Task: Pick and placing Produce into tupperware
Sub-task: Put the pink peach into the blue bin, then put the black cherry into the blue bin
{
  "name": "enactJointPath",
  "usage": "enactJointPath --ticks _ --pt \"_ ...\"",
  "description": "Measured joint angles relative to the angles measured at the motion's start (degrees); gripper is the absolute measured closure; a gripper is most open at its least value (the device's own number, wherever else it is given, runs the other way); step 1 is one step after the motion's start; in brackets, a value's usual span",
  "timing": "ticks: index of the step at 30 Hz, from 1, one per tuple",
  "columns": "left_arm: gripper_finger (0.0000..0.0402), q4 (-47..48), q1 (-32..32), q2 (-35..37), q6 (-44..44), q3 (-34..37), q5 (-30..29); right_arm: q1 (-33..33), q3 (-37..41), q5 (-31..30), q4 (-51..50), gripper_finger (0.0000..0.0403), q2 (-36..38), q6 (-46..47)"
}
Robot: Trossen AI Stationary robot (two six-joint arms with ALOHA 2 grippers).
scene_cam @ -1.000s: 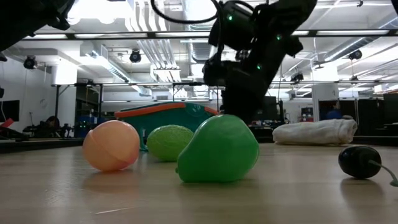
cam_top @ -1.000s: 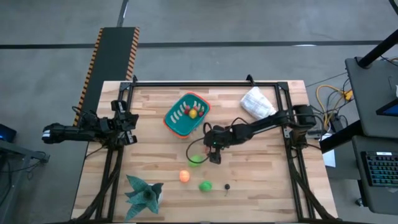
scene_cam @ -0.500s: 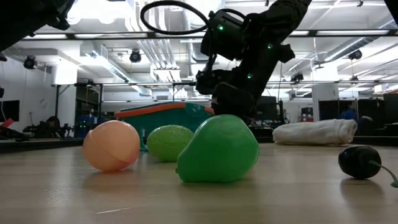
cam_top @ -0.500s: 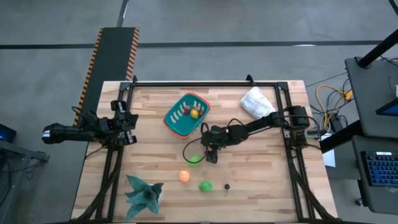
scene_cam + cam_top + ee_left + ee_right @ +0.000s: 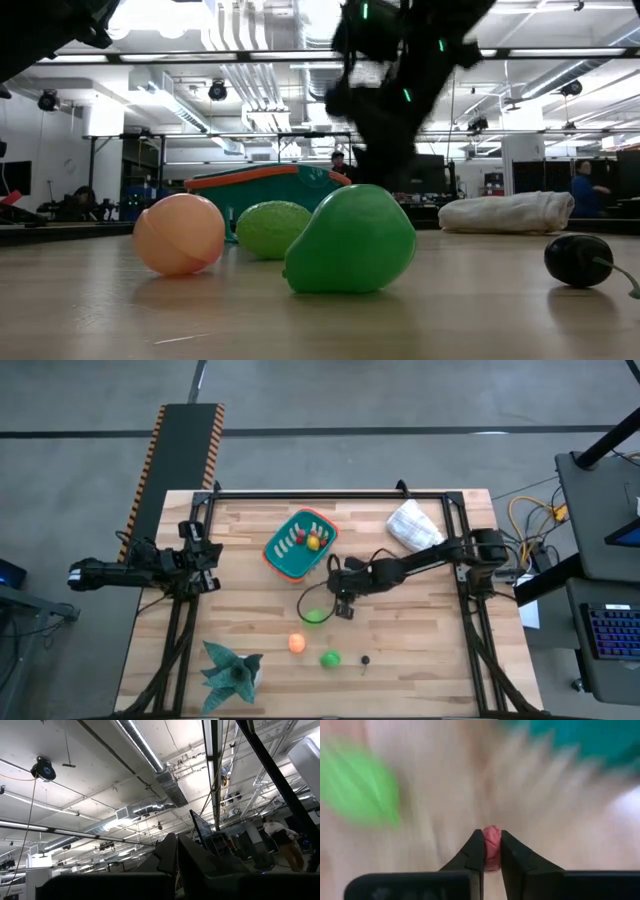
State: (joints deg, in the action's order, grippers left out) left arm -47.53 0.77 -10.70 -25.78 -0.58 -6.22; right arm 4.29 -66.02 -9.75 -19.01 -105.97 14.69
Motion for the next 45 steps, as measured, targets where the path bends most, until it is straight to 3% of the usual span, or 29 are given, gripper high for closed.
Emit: enactJointPath --ticks 4,9,15,18,23,28,31,33,37,45 --pt "0.0402 0.0 0.0 0.0 0.0 0.0 0.0 -1.1 -1.6 -6.0 12.5 0.0375 4.3 -5.6" --pt "0.0402 0.0 0.0 0.0 0.0 0.0 0.0 -8.2 -5.3 -6.0 18.4 0.0375 2.6 -7.7" --pt "0.0402 0.0 0.0 0.0 0.0 0.0 0.0 -16.5 -9.8 4.3 15.9 0.0370 -3.8 -7.5" --pt "0.0402 0.0 0.0 0.0 0.0 0.0 0.0 -18.3 -11.8 10.2 13.3 0.0339 -5.1 -6.6" --pt "0.0402 0.0 0.0 0.0 0.0 0.0 0.0 -18.1 -16.3 14.3 3.1 0.0233 -3.9 -6.1" --pt "0.0402 0.0 0.0 0.0 0.0 0.0 0.0 -14.8 -20.3 16.5 -9.2 0.0138 -1.1 -6.1" --pt "0.0402 0.1 0.0 0.0 0.0 0.0 0.0 -11.1 -20.6 22.3 -17.8 0.0101 1.3 -5.0" --pt "0.0402 0.0 0.0 0.0 0.0 0.0 0.0 -6.5 -19.7 23.1 -22.6 0.0087 3.3 -3.0" --pt "0.0402 0.1 0.0 0.0 0.0 0.0 0.0 4.5 -15.6 17.3 -29.6 0.0080 5.4 8.2" --pt "0.0402 0.1 0.0 0.0 0.0 0.0 0.0 20.2 -12.4 -0.5 -28.4 0.0097 4.7 41.1"
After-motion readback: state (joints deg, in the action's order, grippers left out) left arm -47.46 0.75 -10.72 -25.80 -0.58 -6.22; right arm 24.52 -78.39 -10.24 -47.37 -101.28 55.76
